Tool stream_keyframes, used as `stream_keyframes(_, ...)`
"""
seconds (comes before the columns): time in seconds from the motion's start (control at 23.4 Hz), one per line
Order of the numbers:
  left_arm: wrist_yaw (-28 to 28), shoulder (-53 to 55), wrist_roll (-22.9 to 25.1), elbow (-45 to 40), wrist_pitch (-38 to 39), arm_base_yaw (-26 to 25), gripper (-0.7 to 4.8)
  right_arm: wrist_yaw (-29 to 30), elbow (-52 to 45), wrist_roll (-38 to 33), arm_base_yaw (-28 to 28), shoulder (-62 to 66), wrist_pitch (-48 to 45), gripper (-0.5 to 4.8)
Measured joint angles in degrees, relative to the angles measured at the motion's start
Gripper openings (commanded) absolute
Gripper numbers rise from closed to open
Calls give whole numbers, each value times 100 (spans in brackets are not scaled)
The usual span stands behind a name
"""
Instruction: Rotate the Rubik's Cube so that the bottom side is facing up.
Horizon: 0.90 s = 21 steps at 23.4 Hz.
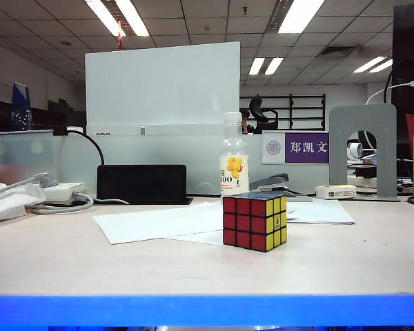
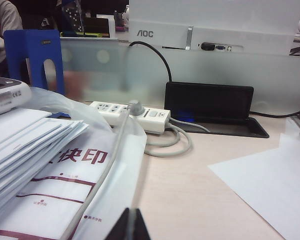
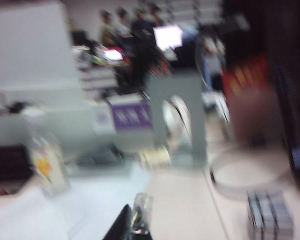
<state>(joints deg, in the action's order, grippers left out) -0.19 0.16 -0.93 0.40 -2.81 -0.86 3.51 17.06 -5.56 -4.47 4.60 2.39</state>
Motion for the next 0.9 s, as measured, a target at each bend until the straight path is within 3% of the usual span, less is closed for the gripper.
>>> stream_keyframes(0.26,0,0,0,0,2,0,-6,1156,2028,271,0,2197,1025,13)
stream_keyframes(0.43,2,0,0,0,4,0,-5,2297,3639,289,0,3812,1781,27)
stream_keyframes(0.64,2,0,0,0,4,0,-5,3567,5689,411,15,6000,3283,273)
stream_keyframes(0.77,2,0,0,0,4,0,-5,4074,6417,507,61,7047,4273,294)
stream_keyframes(0.9,11,0,-2,0,4,0,-5,4175,6647,564,369,7755,4658,297)
